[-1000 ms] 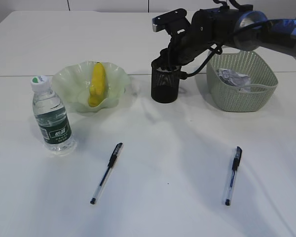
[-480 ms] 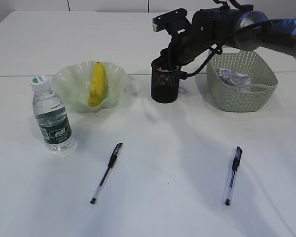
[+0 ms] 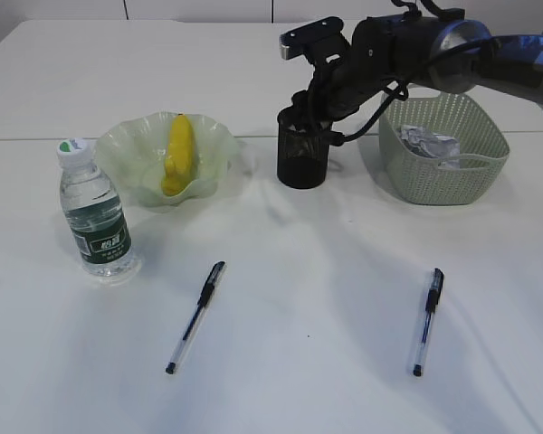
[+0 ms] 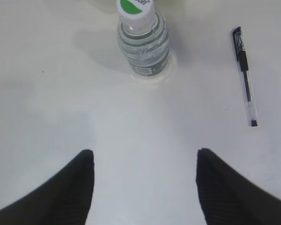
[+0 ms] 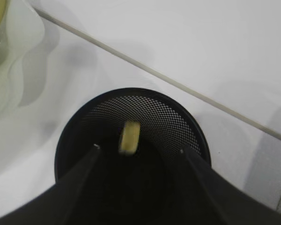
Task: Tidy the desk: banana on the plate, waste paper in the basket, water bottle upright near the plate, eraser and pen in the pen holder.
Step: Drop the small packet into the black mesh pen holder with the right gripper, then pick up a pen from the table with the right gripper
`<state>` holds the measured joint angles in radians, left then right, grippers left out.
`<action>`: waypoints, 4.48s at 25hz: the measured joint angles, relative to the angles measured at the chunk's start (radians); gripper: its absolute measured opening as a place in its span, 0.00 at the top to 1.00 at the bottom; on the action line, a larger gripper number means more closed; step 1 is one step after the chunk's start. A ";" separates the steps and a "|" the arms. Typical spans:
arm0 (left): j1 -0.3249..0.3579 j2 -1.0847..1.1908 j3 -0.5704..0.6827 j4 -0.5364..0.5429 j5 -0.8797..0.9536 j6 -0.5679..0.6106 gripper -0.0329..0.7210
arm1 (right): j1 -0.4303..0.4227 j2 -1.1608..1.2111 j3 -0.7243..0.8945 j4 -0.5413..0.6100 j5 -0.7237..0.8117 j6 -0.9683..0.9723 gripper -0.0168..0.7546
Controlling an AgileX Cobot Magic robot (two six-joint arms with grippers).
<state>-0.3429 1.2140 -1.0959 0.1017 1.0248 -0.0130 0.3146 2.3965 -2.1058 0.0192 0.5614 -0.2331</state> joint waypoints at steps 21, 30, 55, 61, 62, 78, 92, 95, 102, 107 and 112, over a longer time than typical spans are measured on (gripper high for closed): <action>0.000 0.000 0.000 0.009 -0.002 0.000 0.32 | 0.000 0.000 -0.204 0.044 0.348 -0.037 0.49; 0.000 0.000 0.000 0.011 -0.016 0.000 0.32 | 0.000 0.000 -0.356 0.053 0.588 -0.044 0.49; 0.000 0.000 0.000 -0.035 0.007 0.000 0.33 | -0.002 -0.301 -0.096 -0.025 0.689 0.045 0.49; 0.000 0.000 0.000 -0.046 0.007 0.000 0.33 | -0.002 -0.402 0.046 -0.046 0.689 0.067 0.49; 0.000 0.000 0.000 -0.048 0.007 0.000 0.33 | -0.002 -0.421 0.072 -0.052 0.689 0.073 0.49; 0.000 0.000 0.000 -0.057 0.007 0.000 0.34 | -0.002 -0.653 0.567 -0.070 0.681 0.122 0.49; 0.000 0.000 0.000 -0.059 0.007 0.000 0.34 | -0.002 -0.663 0.912 -0.019 0.403 0.361 0.49; 0.000 0.000 0.000 -0.059 0.007 0.000 0.34 | -0.002 -0.663 0.937 -0.038 0.358 0.451 0.49; 0.000 0.000 0.000 -0.059 0.007 0.000 0.35 | -0.002 -0.608 0.938 -0.095 0.302 0.600 0.49; 0.000 0.000 0.000 -0.059 0.007 0.000 0.35 | -0.002 -0.524 0.938 -0.099 0.279 0.665 0.49; 0.000 0.000 0.000 -0.059 0.005 0.000 0.36 | -0.002 -0.440 0.938 -0.099 0.249 0.740 0.49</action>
<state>-0.3429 1.2140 -1.0959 0.0431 1.0298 -0.0134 0.3130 1.9560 -1.1675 -0.0798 0.8100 0.5072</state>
